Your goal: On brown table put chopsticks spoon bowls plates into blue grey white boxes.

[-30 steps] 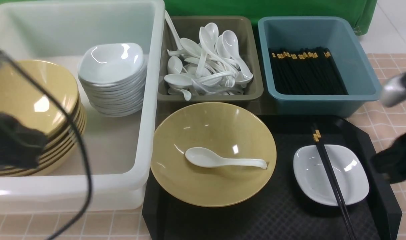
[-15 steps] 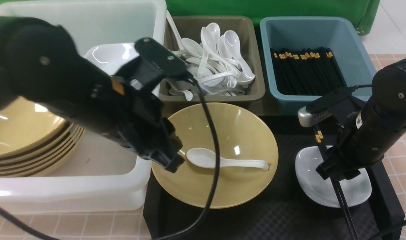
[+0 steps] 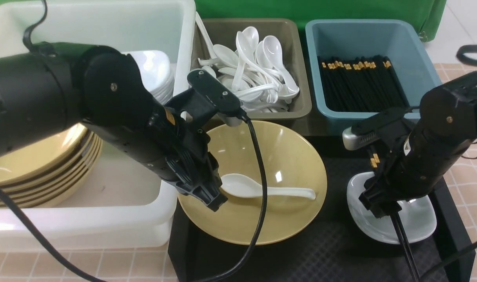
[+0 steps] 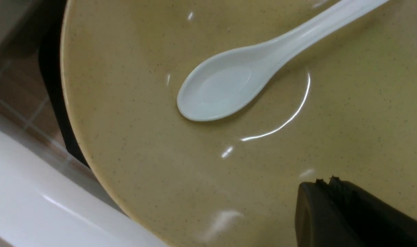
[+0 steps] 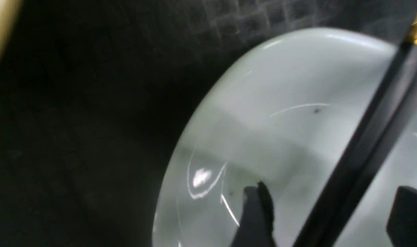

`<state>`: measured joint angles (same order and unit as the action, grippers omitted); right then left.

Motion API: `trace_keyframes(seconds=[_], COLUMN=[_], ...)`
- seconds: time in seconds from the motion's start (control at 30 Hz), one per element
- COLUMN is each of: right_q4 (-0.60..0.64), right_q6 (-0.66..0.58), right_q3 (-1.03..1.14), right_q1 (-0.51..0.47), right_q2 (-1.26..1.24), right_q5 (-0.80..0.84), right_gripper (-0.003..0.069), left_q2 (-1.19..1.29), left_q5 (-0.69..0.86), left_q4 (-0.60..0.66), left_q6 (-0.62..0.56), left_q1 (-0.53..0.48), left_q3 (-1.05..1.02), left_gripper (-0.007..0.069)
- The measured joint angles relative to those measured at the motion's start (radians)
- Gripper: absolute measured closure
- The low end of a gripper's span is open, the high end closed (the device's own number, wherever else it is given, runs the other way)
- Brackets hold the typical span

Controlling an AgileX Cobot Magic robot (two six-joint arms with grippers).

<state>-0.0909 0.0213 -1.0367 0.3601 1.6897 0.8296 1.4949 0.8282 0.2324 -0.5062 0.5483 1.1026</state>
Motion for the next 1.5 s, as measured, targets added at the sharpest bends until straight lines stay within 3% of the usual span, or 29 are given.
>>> trace_keyframes(seconds=[0.07, 0.27, 0.37, 0.7, 0.93, 1.1, 1.3, 1.5], right_q4=[0.000, 0.000, 0.000, 0.000, -0.100, -0.125, -0.135, -0.135], right_q6=[0.004, 0.007, 0.007, -0.021, -0.050, 0.009, 0.115, 0.151], right_q3=[0.000, -0.002, -0.005, -0.049, -0.308, -0.511, -0.724, -0.878], right_q1=[0.000, 0.000, 0.000, 0.000, -0.004, -0.055, -0.158, -0.208], right_q2=[0.004, 0.004, 0.004, -0.090, -0.116, -0.001, 0.241, 0.442], right_q5=[-0.001, 0.000, 0.001, 0.065, 0.019, -0.154, -0.341, -0.286], right_gripper=[0.0195, 0.0435, 0.0498, 0.0498, 0.0498, 0.0498, 0.0498, 0.0485], left_q2=[0.000, 0.003, 0.003, 0.007, 0.138, 0.266, 0.295, 0.295], left_q5=[-0.004, -0.008, -0.008, -0.012, -0.028, -0.107, -0.169, -0.090], left_q4=[0.000, 0.000, 0.000, 0.007, 0.022, 0.020, 0.011, -0.024], left_q6=[0.000, 0.000, -0.001, 0.023, 0.082, 0.082, 0.082, 0.081], left_q1=[0.000, 0.000, 0.000, 0.000, -0.016, -0.045, -0.048, -0.048], left_q3=[0.000, 0.000, 0.000, 0.015, 0.295, 0.523, 0.595, 0.596], left_gripper=[0.0622, 0.0621, 0.0621, 0.0621, 0.0621, 0.0621, 0.0621, 0.0621])
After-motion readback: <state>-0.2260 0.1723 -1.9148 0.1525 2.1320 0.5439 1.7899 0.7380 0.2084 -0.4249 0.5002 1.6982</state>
